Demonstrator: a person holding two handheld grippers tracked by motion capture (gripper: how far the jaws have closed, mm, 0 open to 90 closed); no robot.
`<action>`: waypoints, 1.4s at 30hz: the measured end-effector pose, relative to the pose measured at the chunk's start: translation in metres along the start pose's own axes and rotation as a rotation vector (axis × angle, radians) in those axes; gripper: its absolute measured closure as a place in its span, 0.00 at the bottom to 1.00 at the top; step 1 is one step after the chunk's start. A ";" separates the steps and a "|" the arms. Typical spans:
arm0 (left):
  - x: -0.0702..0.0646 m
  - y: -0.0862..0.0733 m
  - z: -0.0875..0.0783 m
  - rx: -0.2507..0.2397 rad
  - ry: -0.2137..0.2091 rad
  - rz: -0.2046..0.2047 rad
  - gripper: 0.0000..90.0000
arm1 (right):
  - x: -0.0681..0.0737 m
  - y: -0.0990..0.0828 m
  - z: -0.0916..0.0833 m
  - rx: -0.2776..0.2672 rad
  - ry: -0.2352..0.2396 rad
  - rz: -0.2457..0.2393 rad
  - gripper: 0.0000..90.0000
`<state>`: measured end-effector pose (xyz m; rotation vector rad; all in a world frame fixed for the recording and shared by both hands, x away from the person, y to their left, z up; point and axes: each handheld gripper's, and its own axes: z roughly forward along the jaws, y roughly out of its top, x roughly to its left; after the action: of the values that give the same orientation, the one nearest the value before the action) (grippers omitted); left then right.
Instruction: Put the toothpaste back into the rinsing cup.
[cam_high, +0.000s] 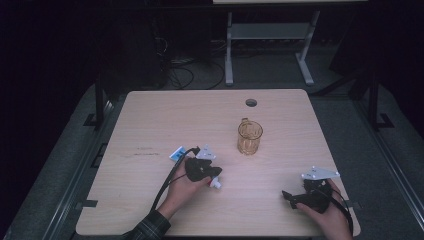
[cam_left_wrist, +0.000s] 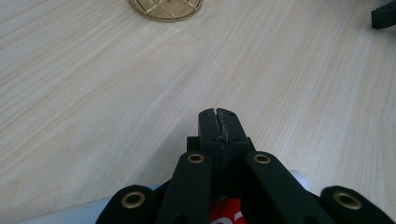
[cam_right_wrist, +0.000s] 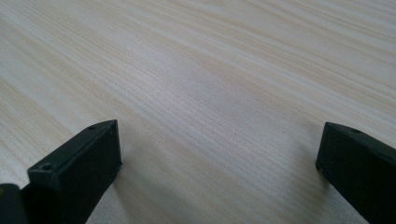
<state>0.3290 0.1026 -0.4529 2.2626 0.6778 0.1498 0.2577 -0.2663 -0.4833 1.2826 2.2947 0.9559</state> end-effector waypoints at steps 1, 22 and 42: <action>-0.001 -0.001 -0.002 0.006 0.001 0.009 1.00 | 0.000 0.000 0.000 0.000 0.000 0.000 0.00; -0.013 -0.021 -0.021 0.013 -0.010 0.008 1.00 | 0.000 0.000 0.000 0.000 0.000 0.000 0.00; -0.017 -0.048 -0.048 0.028 0.029 0.001 1.00 | 0.000 0.000 0.000 0.000 0.000 0.000 0.00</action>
<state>0.2793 0.1520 -0.4506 2.2909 0.6983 0.1745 0.2577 -0.2663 -0.4833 1.2818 2.2949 0.9562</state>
